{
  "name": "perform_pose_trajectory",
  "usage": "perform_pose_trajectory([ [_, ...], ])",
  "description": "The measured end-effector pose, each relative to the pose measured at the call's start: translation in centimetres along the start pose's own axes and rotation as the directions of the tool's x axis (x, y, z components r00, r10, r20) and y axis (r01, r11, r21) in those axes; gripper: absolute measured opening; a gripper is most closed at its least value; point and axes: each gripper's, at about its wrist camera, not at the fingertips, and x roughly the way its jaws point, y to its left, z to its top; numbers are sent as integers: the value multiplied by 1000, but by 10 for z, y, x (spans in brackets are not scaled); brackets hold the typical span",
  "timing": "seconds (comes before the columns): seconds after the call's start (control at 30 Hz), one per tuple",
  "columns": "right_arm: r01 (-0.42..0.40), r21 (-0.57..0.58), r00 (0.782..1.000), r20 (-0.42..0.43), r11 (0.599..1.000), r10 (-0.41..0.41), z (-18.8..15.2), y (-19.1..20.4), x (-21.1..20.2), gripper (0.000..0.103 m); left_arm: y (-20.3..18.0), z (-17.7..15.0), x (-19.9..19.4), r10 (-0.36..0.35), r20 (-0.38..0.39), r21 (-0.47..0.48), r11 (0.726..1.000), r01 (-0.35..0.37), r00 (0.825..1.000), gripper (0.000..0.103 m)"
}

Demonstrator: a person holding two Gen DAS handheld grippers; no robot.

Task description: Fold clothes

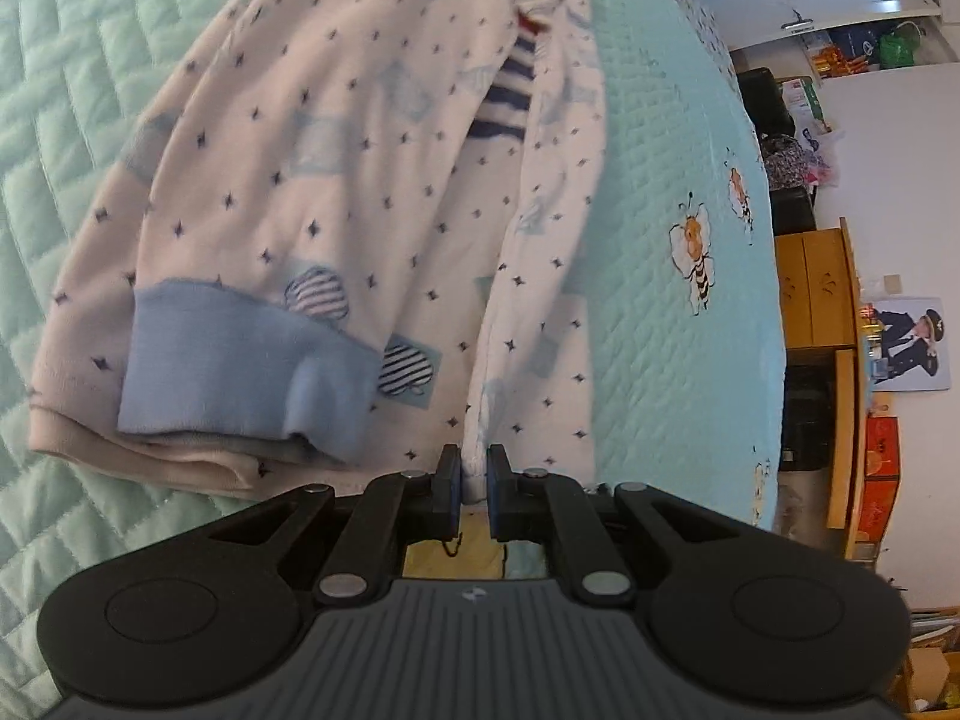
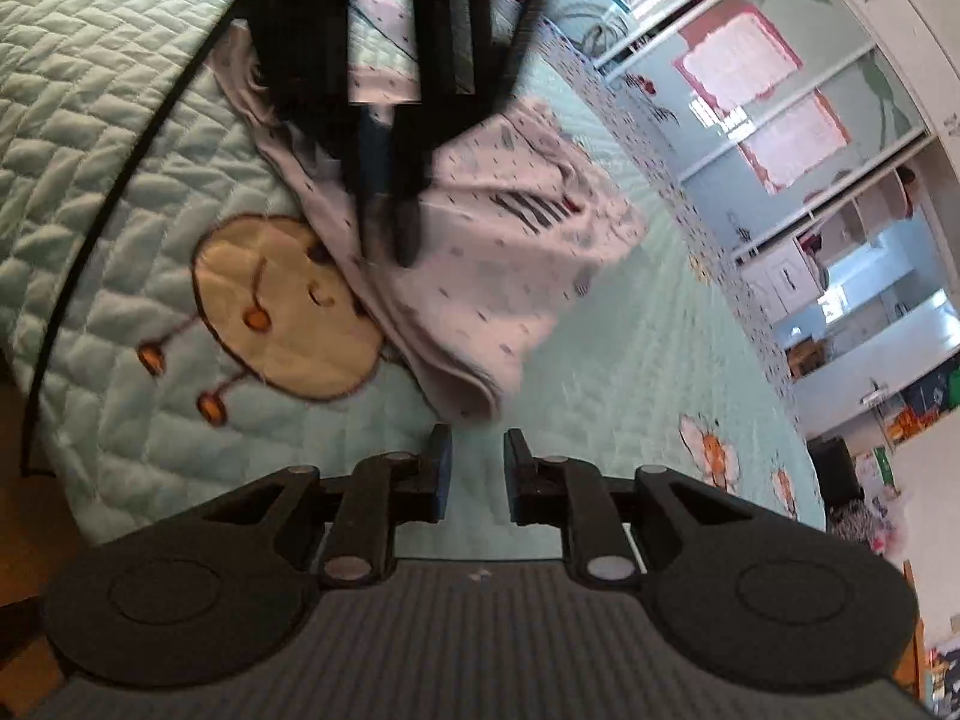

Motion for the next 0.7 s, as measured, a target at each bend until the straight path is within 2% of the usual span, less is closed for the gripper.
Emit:
perform_pose_trajectory([
  [0.13, -22, 65, 999, -29, 998, 24, -6, -13, 5, 22, 3, 0, 3, -14, 0, 2, 1000, 14, 1000, 8],
  [0.23, -52, 176, 998, -36, 983, 59, -10, -32, 5, 33, 3, -1, 3, -29, -1, 11, 1000, 29, 1000, 8],
  [0.3, -89, 324, 995, -17, 942, 99, -12, -56, 2, 35, 1, -2, 4, -30, -2, 21, 999, 30, 1000, 8],
  [0.37, -112, 452, 993, 24, 885, 114, -14, -72, -5, 35, 1, -3, 5, -24, -2, 28, 999, 24, 1000, 8],
  [0.4, -147, 515, 989, 61, 845, 135, -16, -83, -7, 35, 1, -3, 6, -25, -1, 29, 999, 25, 1000, 8],
  [0.47, -283, 639, 959, 173, 715, 225, -18, -107, 0, 35, 1, -3, 5, -30, -2, 28, 999, 30, 1000, 8],
  [0.5, -369, 694, 928, 235, 618, 290, -18, -117, 10, 35, 1, -3, 5, -28, -2, 29, 999, 29, 1000, 8],
  [0.53, -418, 726, 903, 267, 546, 335, -18, -121, 19, 35, 2, -2, 5, -27, -2, 30, 999, 27, 1000, 8],
  [0.57, -470, 756, 869, 307, 456, 388, -19, -127, 34, 35, 2, -2, 4, -25, -1, 33, 999, 25, 1000, 8],
  [0.67, -478, 834, 813, 301, 275, 499, -32, -122, 74, 34, 0, 0, 0, -14, 8, 45, 999, 14, 1000, 12],
  [0.7, -451, 844, 813, 255, 290, 523, -36, -117, 82, 28, 0, 0, -2, -13, 8, 53, 999, 13, 1000, 13],
])
